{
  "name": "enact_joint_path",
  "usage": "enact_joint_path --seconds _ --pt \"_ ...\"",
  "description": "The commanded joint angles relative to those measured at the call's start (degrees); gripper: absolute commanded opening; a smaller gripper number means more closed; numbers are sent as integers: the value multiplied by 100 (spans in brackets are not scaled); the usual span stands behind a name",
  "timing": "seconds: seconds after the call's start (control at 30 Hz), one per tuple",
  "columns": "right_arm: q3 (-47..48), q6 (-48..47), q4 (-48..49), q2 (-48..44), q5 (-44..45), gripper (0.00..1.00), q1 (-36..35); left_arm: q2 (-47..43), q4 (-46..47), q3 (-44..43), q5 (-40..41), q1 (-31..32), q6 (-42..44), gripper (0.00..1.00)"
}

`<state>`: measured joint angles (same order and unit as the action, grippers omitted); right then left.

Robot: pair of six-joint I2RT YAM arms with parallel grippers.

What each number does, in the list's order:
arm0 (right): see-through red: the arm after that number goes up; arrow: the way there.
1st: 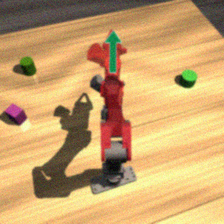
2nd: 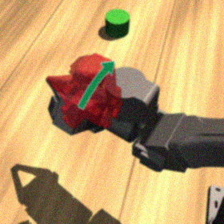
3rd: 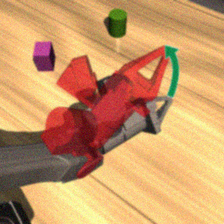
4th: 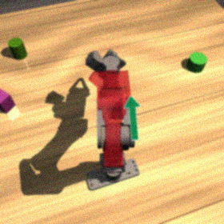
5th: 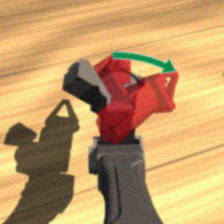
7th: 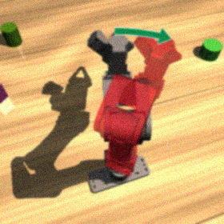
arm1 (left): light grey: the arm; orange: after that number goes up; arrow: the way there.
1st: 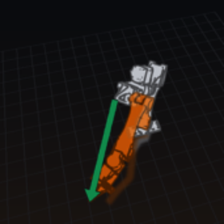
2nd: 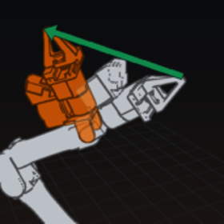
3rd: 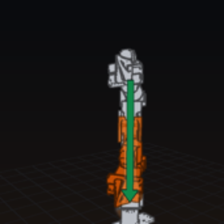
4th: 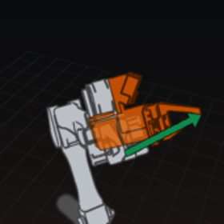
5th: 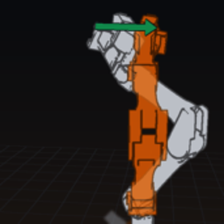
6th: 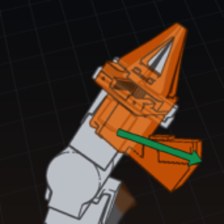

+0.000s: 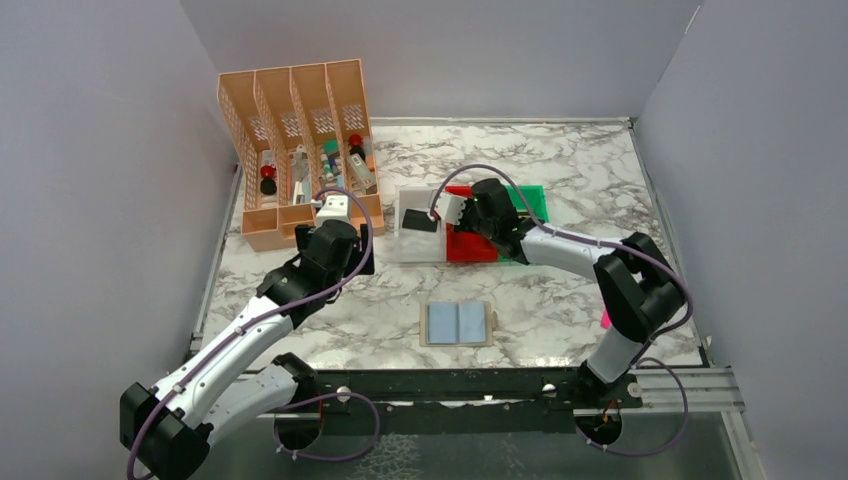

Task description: Take the credit cards out of the card holder

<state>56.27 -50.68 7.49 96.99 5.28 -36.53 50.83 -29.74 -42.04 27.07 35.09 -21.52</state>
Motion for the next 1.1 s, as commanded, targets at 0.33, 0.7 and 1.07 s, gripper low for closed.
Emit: enact_joint_path --seconds 0.33,0.7,1.07 --pt "289 -324 720 805 410 4 -12 63 -62 -69 180 -29 103 99" --pt "322 -75 337 786 158 16 -12 158 -66 -74 111 -31 108 99" --pt "193 31 291 604 62 35 -3 225 -94 -76 81 -30 122 99"
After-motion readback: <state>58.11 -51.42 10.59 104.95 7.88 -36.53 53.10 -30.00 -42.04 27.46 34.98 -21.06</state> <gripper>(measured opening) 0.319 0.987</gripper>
